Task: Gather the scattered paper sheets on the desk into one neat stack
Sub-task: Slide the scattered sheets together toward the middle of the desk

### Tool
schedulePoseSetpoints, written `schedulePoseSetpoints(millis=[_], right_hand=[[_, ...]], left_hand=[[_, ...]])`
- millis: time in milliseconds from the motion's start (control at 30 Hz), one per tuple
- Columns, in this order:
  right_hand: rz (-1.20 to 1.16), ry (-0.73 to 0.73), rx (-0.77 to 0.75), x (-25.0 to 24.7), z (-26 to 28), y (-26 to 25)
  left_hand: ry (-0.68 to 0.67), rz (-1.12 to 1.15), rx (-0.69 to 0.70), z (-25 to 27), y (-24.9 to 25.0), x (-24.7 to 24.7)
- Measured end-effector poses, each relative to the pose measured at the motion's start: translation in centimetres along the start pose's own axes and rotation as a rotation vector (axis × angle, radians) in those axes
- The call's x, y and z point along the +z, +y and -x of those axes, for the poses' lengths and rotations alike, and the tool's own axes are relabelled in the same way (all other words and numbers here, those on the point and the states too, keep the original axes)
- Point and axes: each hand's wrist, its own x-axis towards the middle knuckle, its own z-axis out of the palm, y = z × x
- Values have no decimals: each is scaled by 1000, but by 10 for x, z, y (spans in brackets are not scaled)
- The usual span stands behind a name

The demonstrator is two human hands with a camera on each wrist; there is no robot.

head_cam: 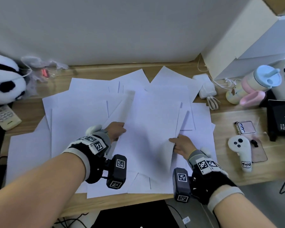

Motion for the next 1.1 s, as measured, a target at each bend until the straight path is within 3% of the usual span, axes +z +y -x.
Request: schedulePoseSetpoints(millis=[100,167,267,467,600,700,867,967,1100], right_hand=[[-28,33,8,4,-1,-1],[-43,71,31,5,-1,0],[-13,49,102,8,2,4],[97,-41,158,34,13,11],[70,-79,125,50,17,8],[-12,-97,81,58,20,4],[-69,-70,-111,68,37,-20],[-138,14,-275,72,52,-51],[-199,-29,-550,77,82,-91]], left_hand=[[281,72,52,-2,-7,-18],[455,38,-25,-2,-13,-36],[393,-109,-138,-5,-23,-52],[206,-95,-171,-1,-32,-49],[99,-156,-121,-2,-46,-46],[89,-74,-49,4,-49,-44],[14,382,84,34,-37,-61],[22,514,245,46,-16,-74],[109,613,434,60,12,-86]])
